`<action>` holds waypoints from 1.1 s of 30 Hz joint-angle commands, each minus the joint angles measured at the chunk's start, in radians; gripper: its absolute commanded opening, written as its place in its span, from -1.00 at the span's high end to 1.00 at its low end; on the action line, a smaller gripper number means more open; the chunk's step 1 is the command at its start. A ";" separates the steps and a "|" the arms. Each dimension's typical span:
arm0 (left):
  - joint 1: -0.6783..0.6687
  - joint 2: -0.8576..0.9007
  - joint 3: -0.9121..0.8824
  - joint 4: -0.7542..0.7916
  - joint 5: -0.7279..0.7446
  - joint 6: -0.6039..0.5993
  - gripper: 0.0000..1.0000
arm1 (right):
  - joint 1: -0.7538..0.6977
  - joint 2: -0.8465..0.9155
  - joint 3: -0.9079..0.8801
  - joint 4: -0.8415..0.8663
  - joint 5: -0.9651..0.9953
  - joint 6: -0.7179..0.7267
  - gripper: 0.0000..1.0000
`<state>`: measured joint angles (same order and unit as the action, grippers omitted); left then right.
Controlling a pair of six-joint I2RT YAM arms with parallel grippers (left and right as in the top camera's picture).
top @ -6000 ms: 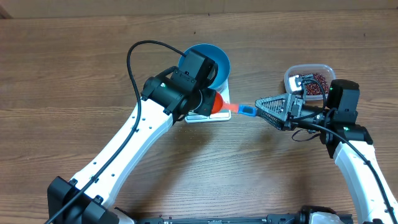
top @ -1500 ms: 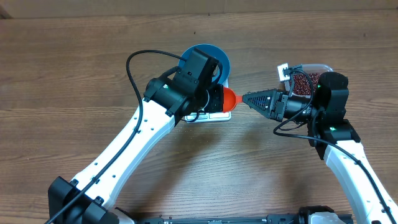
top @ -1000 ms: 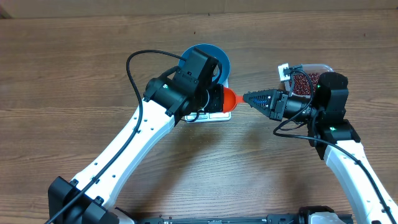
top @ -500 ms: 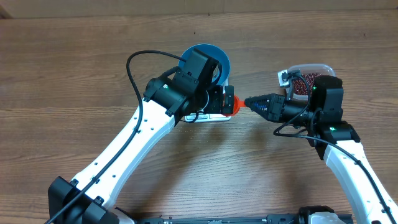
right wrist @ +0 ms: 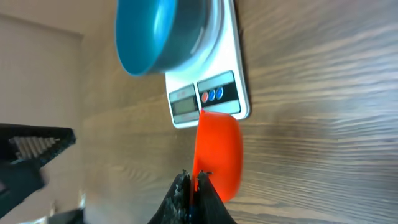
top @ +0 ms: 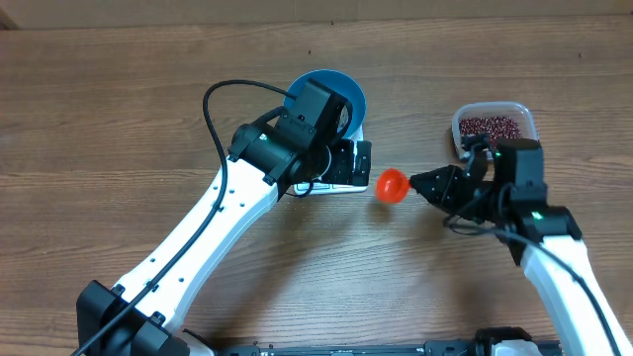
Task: Scoop item into bowl and weigh 150g on scale
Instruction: 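Open the left gripper and pull the scoop right with the right gripper, then retract the left gripper toward the scale while right holds the scoop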
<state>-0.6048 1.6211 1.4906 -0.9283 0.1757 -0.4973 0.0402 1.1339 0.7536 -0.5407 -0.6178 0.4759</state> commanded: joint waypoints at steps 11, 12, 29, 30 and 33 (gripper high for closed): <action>-0.003 -0.006 -0.003 -0.009 -0.003 0.030 -0.99 | 0.004 -0.380 0.055 -0.176 0.293 0.021 0.93; -0.003 -0.006 -0.003 -0.010 -0.003 0.030 -0.99 | 0.004 -0.383 0.055 -0.176 0.297 0.021 0.93; -0.005 -0.007 -0.003 -0.053 0.010 0.229 0.92 | 0.004 -0.370 0.055 -0.180 0.310 0.024 0.93; -0.005 -0.007 -0.003 -0.053 0.010 0.229 0.91 | 0.004 -0.370 0.055 -0.180 0.310 0.024 0.93; -0.002 -0.007 -0.003 -0.046 -0.018 0.229 0.92 | 0.004 -0.370 0.055 -0.180 0.311 0.024 0.93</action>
<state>-0.6048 1.6211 1.4906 -0.9787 0.1684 -0.3019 0.0399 0.7643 0.7742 -0.7258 -0.3214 0.4973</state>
